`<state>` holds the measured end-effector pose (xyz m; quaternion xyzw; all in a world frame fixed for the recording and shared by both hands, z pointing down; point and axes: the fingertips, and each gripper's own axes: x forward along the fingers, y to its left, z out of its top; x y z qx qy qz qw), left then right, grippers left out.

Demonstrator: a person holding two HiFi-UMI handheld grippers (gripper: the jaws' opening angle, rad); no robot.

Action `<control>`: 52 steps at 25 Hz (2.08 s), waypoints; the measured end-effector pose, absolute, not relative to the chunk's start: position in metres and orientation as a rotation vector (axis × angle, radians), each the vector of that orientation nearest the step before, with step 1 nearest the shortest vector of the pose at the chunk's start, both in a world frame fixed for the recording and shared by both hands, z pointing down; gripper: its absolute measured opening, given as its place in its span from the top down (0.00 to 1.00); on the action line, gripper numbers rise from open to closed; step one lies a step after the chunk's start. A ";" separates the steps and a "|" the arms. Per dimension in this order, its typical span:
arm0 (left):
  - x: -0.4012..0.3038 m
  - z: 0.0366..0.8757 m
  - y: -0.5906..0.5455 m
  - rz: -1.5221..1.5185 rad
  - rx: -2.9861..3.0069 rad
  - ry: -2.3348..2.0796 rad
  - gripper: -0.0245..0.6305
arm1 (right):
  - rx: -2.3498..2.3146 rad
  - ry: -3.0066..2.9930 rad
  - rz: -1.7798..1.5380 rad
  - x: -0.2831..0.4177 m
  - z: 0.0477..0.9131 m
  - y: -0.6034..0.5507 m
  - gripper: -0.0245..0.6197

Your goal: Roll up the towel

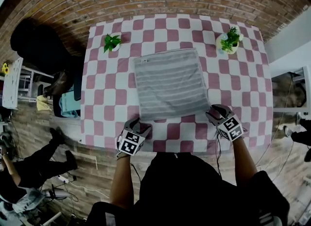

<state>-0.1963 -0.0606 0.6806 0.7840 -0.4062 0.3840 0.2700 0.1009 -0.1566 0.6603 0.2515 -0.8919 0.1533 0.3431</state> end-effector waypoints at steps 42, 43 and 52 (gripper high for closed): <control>-0.157 0.665 0.065 1.140 2.147 -1.263 0.96 | 0.456 -2.343 0.304 0.157 0.662 -0.039 0.94; -0.155 0.665 0.072 1.131 2.140 -1.268 0.96 | 0.440 -2.346 0.306 0.158 0.663 -0.031 0.94; -0.153 0.651 0.089 1.093 2.142 -1.341 0.96 | 0.420 -2.411 0.351 0.165 0.652 -0.007 0.94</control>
